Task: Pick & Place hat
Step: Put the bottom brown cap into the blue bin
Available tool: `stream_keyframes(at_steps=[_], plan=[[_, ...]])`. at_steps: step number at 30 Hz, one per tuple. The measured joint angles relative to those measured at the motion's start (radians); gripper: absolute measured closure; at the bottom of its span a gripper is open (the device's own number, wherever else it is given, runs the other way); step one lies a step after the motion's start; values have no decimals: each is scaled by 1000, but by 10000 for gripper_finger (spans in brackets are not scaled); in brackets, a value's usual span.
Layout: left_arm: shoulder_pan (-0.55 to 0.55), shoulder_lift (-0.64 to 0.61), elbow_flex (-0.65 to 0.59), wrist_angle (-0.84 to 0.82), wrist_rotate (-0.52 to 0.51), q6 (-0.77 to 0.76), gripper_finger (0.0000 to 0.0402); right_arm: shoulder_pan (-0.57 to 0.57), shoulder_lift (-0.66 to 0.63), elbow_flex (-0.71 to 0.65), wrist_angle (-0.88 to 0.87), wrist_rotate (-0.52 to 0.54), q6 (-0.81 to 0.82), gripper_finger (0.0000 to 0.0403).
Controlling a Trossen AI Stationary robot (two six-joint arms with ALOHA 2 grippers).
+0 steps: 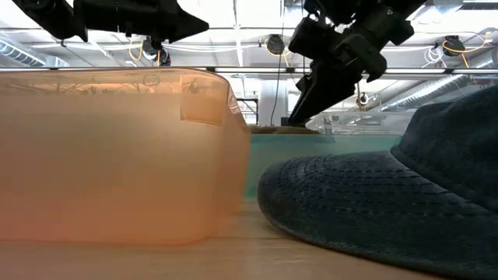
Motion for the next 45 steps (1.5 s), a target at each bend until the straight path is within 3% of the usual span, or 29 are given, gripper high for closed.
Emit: stream_keyframes(at_steps=[13, 18, 20, 34, 39, 45], plan=[[0, 0, 0, 0, 0, -2, 355, -9, 55, -1, 24, 1, -33, 336], [0, 0, 0, -1, 0, -2, 355, -20, 50, 2, 11, -9, -59, 379], [0, 0, 0, -1, 0, -2, 355, -27, 47, 2, 7, -58, -76, 396], [0, 0, 0, -5, 0, -2, 355, -34, 7, 1, 75, -83, -5, 401], [0, 0, 0, -6, 0, -2, 355, -34, 15, 1, 74, -210, 31, 401], [0, 0, 0, -1, 0, -2, 355, -35, 21, 0, 63, -212, 30, 401]])
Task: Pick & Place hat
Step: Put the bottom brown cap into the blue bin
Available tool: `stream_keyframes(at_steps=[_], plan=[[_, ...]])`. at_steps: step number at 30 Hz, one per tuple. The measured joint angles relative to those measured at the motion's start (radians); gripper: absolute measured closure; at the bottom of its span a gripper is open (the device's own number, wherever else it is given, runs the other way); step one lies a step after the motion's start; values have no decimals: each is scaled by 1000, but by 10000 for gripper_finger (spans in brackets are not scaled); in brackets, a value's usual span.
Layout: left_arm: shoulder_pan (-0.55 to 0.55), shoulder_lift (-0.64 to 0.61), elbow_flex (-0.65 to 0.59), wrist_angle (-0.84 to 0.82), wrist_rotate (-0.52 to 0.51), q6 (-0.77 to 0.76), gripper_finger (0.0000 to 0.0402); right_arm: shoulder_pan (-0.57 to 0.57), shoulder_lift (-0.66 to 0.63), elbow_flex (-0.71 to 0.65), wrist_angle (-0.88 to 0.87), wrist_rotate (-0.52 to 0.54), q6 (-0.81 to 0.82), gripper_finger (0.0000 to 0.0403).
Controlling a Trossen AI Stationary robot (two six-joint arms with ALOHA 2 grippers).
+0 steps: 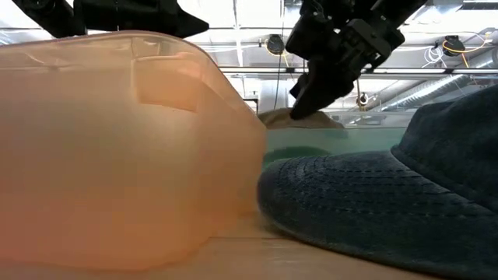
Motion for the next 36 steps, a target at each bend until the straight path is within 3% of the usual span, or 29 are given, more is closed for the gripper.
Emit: stream_keyframes(at_steps=[7, 16, 22, 26, 31, 36], plan=[[0, 0, 0, 1, 0, -2, 355, 1, 0, 0, 7, 3, -36, 388], [0, 0, 0, 1, 0, -1, 355, -1, 0, -73, 139, 6, -40, 307], [0, 0, 0, 0, 0, -1, 355, -20, -45, -76, 128, 183, -31, 263], [0, 0, 0, -4, 0, 0, 355, -36, -110, -75, 11, 287, 57, 260], [0, 0, 0, -4, 0, 0, 355, -38, -166, -81, -209, 292, 150, 277], [0, 0, 0, -3, 0, -1, 355, -41, -161, -167, -114, 291, 109, 304]])
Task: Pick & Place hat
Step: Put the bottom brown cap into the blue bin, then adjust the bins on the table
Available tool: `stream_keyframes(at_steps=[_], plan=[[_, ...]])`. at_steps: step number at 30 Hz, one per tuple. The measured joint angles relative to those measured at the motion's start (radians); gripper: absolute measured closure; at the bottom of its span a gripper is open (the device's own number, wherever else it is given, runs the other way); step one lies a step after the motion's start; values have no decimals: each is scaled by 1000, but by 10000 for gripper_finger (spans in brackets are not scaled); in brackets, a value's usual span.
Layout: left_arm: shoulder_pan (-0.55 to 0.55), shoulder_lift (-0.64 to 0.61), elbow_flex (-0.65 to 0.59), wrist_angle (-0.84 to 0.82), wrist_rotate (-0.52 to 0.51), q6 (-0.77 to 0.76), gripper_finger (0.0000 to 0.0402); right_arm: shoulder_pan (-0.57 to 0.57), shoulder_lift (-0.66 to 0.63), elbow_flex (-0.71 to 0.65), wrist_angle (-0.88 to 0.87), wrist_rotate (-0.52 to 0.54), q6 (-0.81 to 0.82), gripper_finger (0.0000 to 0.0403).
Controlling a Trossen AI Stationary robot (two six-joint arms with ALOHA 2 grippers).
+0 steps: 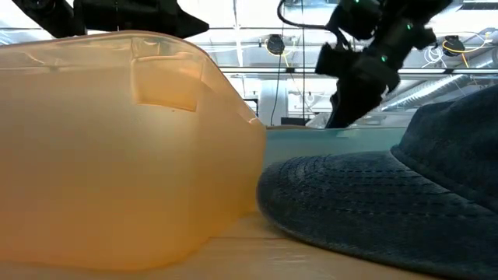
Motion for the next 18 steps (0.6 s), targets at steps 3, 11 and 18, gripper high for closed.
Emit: stream_keyframes(at_steps=[3, 11, 18], plan=[[0, 0, 0, 4, 0, 0, 355, -6, 10, -56, 64, -4, -36, 320], [0, 0, 0, 4, 0, 0, 355, -25, -19, -68, 119, 0, -119, 341], [0, 0, 0, 3, 0, 4, 355, -25, -83, -67, 409, -2, -133, 337]])
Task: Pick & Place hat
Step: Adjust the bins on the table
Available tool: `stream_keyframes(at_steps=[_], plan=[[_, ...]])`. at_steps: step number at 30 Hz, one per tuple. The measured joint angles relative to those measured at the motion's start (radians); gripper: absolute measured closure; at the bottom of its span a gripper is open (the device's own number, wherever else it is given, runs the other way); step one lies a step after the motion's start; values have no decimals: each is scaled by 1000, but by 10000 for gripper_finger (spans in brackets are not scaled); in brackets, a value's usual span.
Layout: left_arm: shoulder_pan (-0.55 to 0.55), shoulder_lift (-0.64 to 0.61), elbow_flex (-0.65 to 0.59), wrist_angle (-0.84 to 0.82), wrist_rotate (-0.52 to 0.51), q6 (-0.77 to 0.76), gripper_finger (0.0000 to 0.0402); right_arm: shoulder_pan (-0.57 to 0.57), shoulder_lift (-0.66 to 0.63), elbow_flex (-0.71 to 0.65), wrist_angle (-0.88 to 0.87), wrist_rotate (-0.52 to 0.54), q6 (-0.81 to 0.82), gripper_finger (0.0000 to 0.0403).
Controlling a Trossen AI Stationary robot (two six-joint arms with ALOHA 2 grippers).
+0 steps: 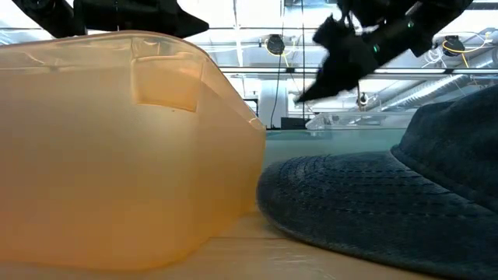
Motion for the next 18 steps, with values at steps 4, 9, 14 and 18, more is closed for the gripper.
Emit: stream_keyframes(at_steps=[4, 9, 14, 18], plan=[[0, 0, 0, -1, 0, -1, 355, 16, 3, 1, -24, -32, 41, 339], [0, 0, 0, 0, 0, -2, 355, 16, 32, 0, -116, -77, 58, 339], [0, 0, 0, 1, 0, -8, 355, 1, 112, 0, -54, -54, 71, 339], [0, 0, 0, 3, 0, -9, 355, -3, 182, 0, -4, -63, 62, 339]])
